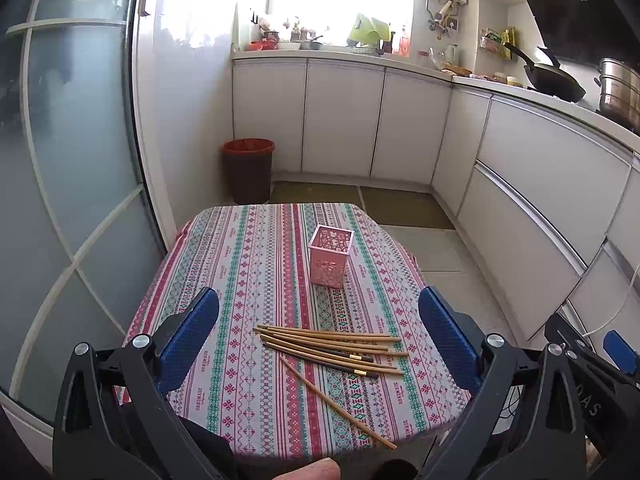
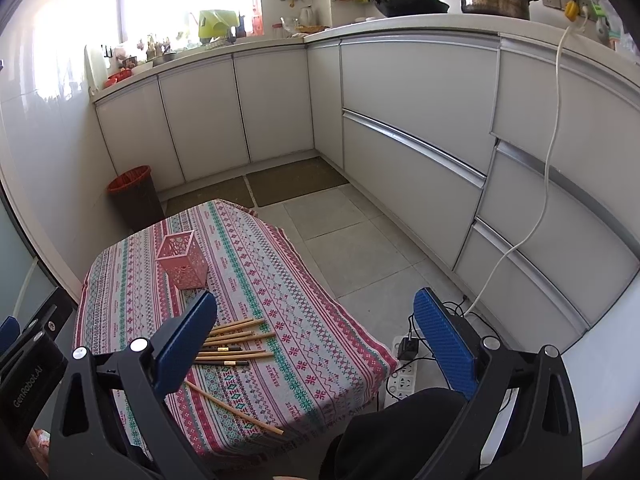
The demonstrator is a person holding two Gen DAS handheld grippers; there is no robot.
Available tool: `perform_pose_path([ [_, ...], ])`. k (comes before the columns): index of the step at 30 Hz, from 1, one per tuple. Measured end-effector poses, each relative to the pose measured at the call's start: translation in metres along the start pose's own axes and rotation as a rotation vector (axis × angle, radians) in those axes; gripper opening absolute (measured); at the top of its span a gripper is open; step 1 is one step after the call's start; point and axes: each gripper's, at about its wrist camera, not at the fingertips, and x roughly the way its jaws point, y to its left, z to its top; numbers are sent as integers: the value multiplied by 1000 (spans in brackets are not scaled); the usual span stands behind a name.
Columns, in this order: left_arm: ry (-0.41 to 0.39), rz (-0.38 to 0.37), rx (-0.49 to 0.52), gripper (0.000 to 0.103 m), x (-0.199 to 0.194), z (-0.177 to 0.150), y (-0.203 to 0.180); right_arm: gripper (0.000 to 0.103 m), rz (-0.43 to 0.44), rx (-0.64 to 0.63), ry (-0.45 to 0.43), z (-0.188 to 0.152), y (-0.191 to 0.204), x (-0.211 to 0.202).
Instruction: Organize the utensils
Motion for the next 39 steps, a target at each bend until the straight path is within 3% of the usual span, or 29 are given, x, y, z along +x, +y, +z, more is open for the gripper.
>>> perform_pose_path([
  [39, 34, 1, -2, 96, 11, -3, 1, 96, 0, 8, 45, -4, 2, 12],
])
